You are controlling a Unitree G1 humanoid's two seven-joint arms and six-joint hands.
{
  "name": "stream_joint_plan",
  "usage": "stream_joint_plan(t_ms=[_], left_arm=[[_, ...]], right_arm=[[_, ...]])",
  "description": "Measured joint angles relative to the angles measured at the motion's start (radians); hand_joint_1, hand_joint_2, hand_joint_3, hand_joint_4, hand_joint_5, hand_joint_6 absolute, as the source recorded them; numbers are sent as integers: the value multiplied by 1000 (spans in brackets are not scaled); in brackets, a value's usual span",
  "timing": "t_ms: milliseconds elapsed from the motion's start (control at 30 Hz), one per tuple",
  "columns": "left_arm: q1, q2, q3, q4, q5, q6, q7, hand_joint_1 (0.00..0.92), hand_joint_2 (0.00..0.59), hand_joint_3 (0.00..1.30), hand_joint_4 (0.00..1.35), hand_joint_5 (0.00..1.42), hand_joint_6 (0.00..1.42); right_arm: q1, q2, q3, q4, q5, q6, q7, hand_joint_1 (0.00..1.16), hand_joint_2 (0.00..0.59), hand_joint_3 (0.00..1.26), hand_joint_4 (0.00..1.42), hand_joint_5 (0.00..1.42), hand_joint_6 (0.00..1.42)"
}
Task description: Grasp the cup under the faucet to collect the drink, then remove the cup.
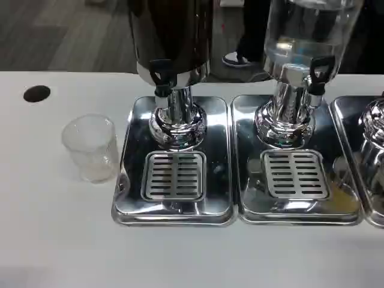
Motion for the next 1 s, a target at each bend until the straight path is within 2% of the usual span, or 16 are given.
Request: stream_joint_plan(t_ms=[667, 767, 1000], left_arm=[[-53, 1, 0, 58, -4, -1, 17, 52, 78, 70, 0, 0, 0], [-64, 1, -11, 65, 0, -5, 32, 53, 78, 83, 0, 0, 0], [-71, 0, -28, 71, 20, -15, 51, 53, 78, 85, 0, 0, 0]], right_arm=[[-12, -9, -8, 2, -8, -4, 14, 745, 571, 418, 342, 264, 180], [-18, -22, -8, 7, -10, -13, 15, 745, 571, 418, 342, 267, 180], [-19, -23, -8, 28, -12, -33, 15, 745, 571, 421, 346, 270, 180]])
